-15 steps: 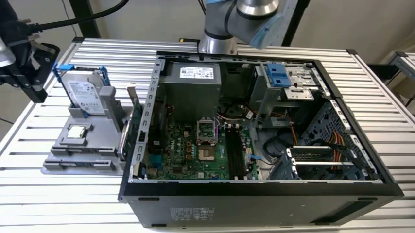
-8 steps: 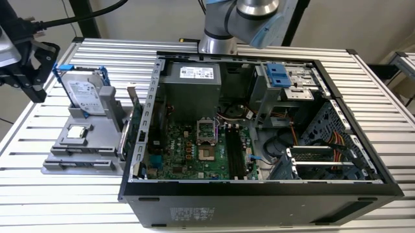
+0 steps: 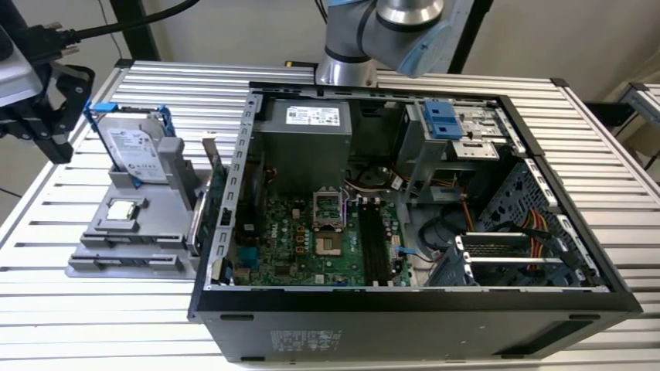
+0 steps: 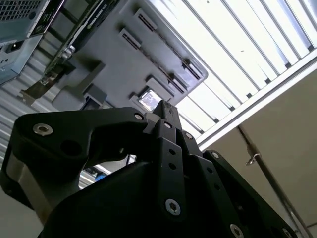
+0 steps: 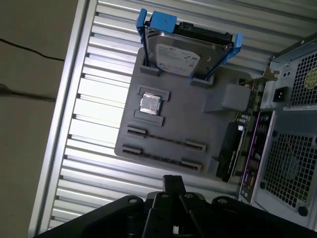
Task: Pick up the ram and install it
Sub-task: 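Pick up the ram and move it above insertion slot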
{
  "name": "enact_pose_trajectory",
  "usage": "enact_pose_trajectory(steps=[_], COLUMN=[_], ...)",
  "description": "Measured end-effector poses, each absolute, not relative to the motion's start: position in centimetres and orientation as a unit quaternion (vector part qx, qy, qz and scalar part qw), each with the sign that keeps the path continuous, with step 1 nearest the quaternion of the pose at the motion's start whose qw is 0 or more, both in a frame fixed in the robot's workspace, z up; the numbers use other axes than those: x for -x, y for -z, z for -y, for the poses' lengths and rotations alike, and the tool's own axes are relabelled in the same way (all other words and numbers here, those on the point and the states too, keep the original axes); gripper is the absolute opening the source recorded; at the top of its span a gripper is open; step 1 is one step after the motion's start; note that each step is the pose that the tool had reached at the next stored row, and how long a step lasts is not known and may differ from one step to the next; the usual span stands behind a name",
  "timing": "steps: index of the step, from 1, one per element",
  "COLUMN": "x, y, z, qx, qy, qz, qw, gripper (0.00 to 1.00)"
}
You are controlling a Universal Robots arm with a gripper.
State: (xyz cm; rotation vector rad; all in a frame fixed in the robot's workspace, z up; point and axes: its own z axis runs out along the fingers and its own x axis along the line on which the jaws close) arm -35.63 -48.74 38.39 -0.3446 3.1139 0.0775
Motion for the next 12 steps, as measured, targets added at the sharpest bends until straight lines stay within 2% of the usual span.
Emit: enact_pose_trajectory(steps=[12], x=[35.63], y=[-38.39], z=[48.74], qx=[0.162], qy=[-0.025], qz=[-0.986], qw=[0.003], gripper=[0.00])
